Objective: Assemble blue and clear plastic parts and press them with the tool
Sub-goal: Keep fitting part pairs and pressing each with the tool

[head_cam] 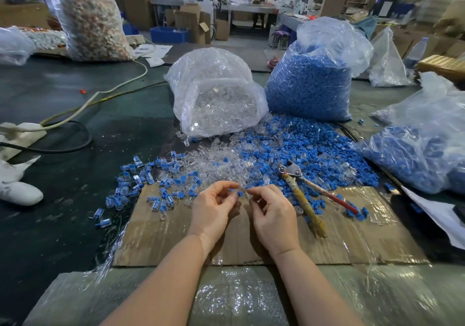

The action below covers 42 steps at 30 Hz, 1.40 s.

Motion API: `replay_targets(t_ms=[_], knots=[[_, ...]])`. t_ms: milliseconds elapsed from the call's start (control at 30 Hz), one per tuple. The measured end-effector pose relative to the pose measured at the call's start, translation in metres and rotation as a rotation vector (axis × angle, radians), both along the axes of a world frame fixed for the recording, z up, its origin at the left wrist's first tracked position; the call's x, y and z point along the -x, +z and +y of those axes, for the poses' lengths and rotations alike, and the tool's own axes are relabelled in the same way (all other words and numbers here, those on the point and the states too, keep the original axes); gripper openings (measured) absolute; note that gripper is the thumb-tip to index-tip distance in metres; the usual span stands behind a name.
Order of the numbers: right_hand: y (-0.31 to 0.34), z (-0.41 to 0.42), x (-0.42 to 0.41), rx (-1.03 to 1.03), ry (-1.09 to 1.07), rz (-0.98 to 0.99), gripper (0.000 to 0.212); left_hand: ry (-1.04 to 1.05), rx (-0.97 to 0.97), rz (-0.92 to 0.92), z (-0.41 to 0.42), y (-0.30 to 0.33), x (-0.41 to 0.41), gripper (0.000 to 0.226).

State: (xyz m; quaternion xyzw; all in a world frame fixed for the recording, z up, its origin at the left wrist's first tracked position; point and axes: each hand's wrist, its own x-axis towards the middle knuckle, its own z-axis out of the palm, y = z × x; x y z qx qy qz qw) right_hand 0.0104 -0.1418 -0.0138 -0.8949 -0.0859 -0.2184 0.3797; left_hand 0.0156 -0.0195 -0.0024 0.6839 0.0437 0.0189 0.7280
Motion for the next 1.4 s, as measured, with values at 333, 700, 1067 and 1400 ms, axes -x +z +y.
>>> replay_targets(t_ms=[333,700,1067,1400], knots=[[-0.0017,0.0,-0.0006,0.027,-0.011,0.008,0.012,-0.014,0.029,0.025,0.0025,-0.0014,-0.0004,0.023],[-0.0022,0.0003,-0.0013,0.036,-0.008,0.011,0.011,0.012,0.106,0.066,0.0046,0.0011,0.0001,0.015],[-0.005,0.0,-0.0017,0.032,-0.01,-0.01,0.012,0.0,0.106,0.065,0.0065,-0.0017,-0.0015,0.02],[-0.0062,-0.0005,-0.0027,0.031,0.008,-0.007,0.014,-0.002,-0.145,-0.079,0.0018,-0.0075,0.0003,0.017]])
